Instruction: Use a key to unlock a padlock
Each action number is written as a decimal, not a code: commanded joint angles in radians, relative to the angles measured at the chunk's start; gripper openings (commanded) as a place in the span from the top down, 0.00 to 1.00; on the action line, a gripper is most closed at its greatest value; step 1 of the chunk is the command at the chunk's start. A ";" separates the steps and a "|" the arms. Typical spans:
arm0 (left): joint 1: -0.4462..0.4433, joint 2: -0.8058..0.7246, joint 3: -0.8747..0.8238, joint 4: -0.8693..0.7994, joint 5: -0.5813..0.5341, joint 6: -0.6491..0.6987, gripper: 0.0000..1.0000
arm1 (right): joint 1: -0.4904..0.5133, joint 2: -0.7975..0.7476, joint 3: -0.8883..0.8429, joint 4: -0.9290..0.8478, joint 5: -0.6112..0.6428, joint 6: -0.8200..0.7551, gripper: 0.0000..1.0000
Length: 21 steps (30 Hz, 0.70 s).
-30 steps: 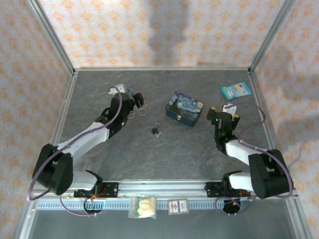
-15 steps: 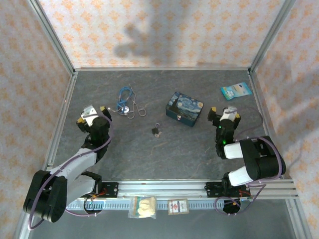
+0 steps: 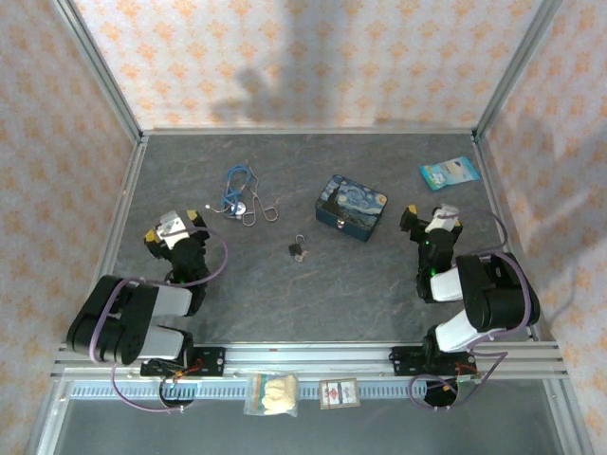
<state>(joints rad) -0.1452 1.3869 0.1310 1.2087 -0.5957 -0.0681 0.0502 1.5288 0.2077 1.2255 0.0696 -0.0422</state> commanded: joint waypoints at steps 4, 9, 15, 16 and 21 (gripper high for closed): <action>0.068 0.019 -0.016 0.199 0.132 -0.024 0.01 | -0.003 -0.010 0.019 0.015 -0.012 0.009 0.00; 0.144 0.050 0.028 0.118 0.320 -0.042 0.01 | -0.003 -0.009 0.019 0.013 -0.012 0.010 0.00; 0.148 0.117 0.056 0.107 0.409 -0.015 0.01 | -0.003 -0.010 0.019 0.014 -0.012 0.010 0.00; 0.148 0.136 0.057 0.140 0.404 -0.006 0.01 | -0.004 -0.009 0.021 0.014 -0.012 0.010 0.00; 0.146 0.148 0.053 0.174 0.403 0.002 0.01 | -0.003 -0.009 0.019 0.016 -0.013 0.010 0.00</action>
<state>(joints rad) -0.0036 1.5307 0.1707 1.3548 -0.2173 -0.0769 0.0505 1.5288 0.2096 1.2255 0.0586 -0.0414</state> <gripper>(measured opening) 0.992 0.998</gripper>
